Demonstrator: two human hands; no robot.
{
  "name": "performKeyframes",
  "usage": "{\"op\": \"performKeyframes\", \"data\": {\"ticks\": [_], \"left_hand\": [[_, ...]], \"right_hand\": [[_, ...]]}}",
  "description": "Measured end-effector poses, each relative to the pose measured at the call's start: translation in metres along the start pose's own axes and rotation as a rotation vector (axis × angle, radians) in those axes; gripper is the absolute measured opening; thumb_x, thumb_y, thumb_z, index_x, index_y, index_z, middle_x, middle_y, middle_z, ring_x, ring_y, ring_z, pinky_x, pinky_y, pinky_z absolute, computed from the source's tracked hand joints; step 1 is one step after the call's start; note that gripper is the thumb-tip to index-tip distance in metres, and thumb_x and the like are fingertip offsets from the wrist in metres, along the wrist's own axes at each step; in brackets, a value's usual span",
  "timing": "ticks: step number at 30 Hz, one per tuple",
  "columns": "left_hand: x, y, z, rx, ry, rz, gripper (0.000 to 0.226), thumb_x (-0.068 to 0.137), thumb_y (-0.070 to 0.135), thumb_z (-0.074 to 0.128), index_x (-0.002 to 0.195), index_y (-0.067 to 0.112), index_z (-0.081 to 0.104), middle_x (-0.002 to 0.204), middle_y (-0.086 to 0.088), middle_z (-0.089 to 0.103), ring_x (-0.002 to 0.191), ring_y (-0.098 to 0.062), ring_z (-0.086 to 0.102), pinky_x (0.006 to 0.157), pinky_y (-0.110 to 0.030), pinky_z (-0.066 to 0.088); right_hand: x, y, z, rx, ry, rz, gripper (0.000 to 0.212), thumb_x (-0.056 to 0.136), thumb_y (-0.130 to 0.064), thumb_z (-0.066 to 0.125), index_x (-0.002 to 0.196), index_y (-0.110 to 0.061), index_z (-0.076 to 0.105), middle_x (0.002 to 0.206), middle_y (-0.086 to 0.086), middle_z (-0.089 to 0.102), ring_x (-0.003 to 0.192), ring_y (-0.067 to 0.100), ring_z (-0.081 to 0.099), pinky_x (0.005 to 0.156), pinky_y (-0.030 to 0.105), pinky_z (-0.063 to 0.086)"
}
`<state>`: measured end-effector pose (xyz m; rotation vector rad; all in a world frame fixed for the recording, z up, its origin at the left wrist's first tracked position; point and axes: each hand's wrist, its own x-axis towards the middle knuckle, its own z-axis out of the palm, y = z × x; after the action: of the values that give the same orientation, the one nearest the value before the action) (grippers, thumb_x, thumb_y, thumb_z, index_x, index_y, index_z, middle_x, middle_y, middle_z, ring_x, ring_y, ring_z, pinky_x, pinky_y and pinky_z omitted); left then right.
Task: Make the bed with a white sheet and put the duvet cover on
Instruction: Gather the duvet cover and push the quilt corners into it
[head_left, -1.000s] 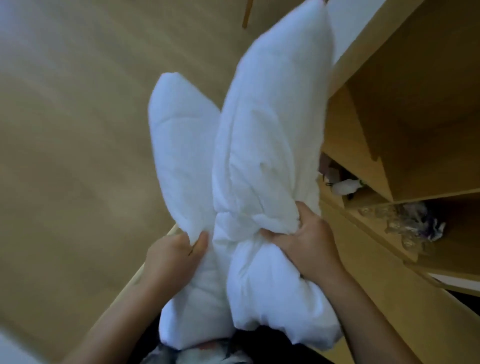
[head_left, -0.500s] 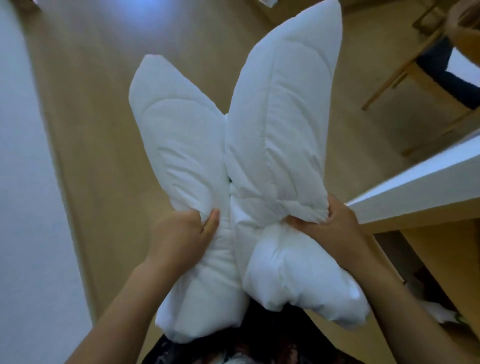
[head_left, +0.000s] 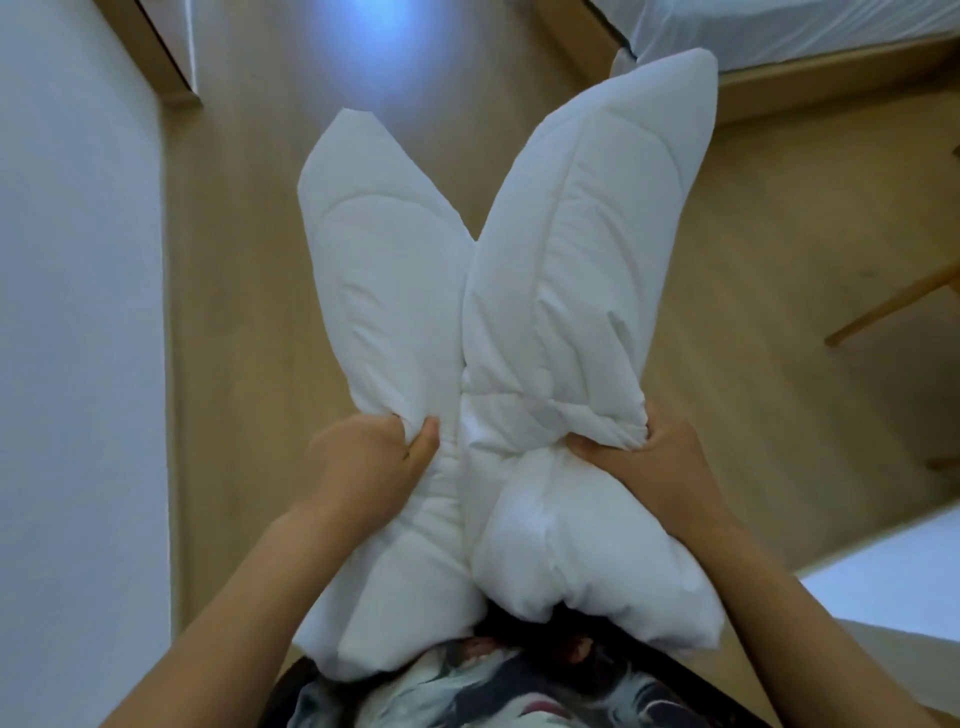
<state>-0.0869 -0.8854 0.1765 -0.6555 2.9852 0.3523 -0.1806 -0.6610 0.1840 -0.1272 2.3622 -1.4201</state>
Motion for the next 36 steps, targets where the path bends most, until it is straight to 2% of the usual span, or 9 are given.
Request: {"op": "performKeyframes", "data": {"ticks": [7,9,11,16,21,24,28,30,36], "left_hand": [[0.176,0.010,-0.020,-0.043,-0.018,0.004,0.053,0.094,0.054,0.033,0.056,0.017,0.032,0.070,-0.013,0.057,0.067,-0.028,0.047,0.056,-0.032,0.026],[0.237,0.016,-0.022,-0.018,-0.020,0.051,0.053,0.094,0.053,0.033,0.057,0.015,0.032,0.078,-0.017,0.061,0.074,-0.033,0.055,0.057,-0.032,0.027],[0.298,0.023,-0.024,-0.028,-0.031,0.105,0.053,0.094,0.052,0.034,0.056,0.014,0.032,0.076,-0.018,0.059,0.080,-0.035,0.058,0.059,-0.032,0.028],[0.445,0.068,-0.044,-0.068,-0.082,0.260,0.053,0.095,0.050,0.035,0.056,0.015,0.033,0.078,-0.018,0.059,0.082,-0.035,0.057,0.061,-0.033,0.028],[0.567,0.139,-0.064,-0.093,-0.060,0.362,0.052,0.095,0.049,0.035,0.057,0.014,0.030,0.064,-0.008,0.042,0.074,-0.031,0.048,0.061,-0.033,0.025],[0.636,0.179,-0.064,-0.064,-0.038,0.391,0.052,0.095,0.050,0.035,0.058,0.015,0.031,0.069,-0.012,0.049,0.076,-0.032,0.051,0.061,-0.033,0.027],[0.725,0.246,-0.045,-0.061,-0.106,0.350,0.051,0.096,0.049,0.035,0.058,0.014,0.034,0.059,-0.001,0.037,0.071,-0.028,0.049,0.059,-0.032,0.028],[0.768,0.279,-0.043,-0.061,-0.097,0.317,0.051,0.096,0.049,0.035,0.058,0.014,0.035,0.058,0.000,0.036,0.067,-0.026,0.043,0.059,-0.032,0.027],[0.898,0.361,-0.057,-0.090,-0.028,0.262,0.052,0.094,0.050,0.037,0.055,0.015,0.034,0.055,0.003,0.032,0.065,-0.024,0.040,0.059,-0.032,0.026]], "right_hand": [[0.165,-0.046,-0.012,-0.078,-0.024,0.010,0.024,0.067,-0.045,0.078,0.081,-0.041,0.059,0.076,-0.027,0.066,0.072,-0.010,0.062,0.060,0.008,0.046],[0.218,-0.053,-0.012,-0.099,0.040,0.000,0.026,0.069,-0.056,0.070,0.085,-0.036,0.063,0.078,-0.020,0.068,0.076,-0.004,0.064,0.063,0.010,0.048],[0.265,-0.061,-0.010,-0.116,0.078,0.014,0.046,0.067,-0.066,0.060,0.092,-0.028,0.064,0.079,-0.014,0.067,0.083,0.004,0.065,0.069,0.016,0.049],[0.375,-0.096,-0.047,-0.043,0.259,0.077,0.047,0.062,-0.057,0.072,0.098,-0.027,0.065,0.088,-0.013,0.069,0.083,0.005,0.065,0.078,0.030,0.054],[0.479,-0.131,-0.108,-0.010,0.327,0.092,0.033,0.065,-0.047,0.076,0.092,-0.035,0.060,0.084,-0.019,0.065,0.075,-0.008,0.062,0.065,0.012,0.048],[0.540,-0.135,-0.137,0.018,0.376,0.081,0.026,0.068,-0.041,0.077,0.087,-0.034,0.061,0.081,-0.014,0.069,0.076,-0.001,0.064,0.069,0.022,0.052],[0.639,-0.129,-0.185,0.015,0.381,0.122,0.033,0.068,-0.043,0.075,0.095,-0.028,0.064,0.085,-0.011,0.069,0.082,0.009,0.065,0.075,0.033,0.054],[0.690,-0.133,-0.214,0.003,0.383,0.118,0.032,0.065,-0.046,0.073,0.087,-0.025,0.064,0.079,-0.007,0.069,0.076,0.012,0.065,0.075,0.041,0.055],[0.826,-0.166,-0.296,0.014,0.358,0.075,0.033,0.059,-0.053,0.069,0.077,-0.027,0.060,0.070,-0.008,0.067,0.071,0.013,0.065,0.073,0.044,0.055]]}}
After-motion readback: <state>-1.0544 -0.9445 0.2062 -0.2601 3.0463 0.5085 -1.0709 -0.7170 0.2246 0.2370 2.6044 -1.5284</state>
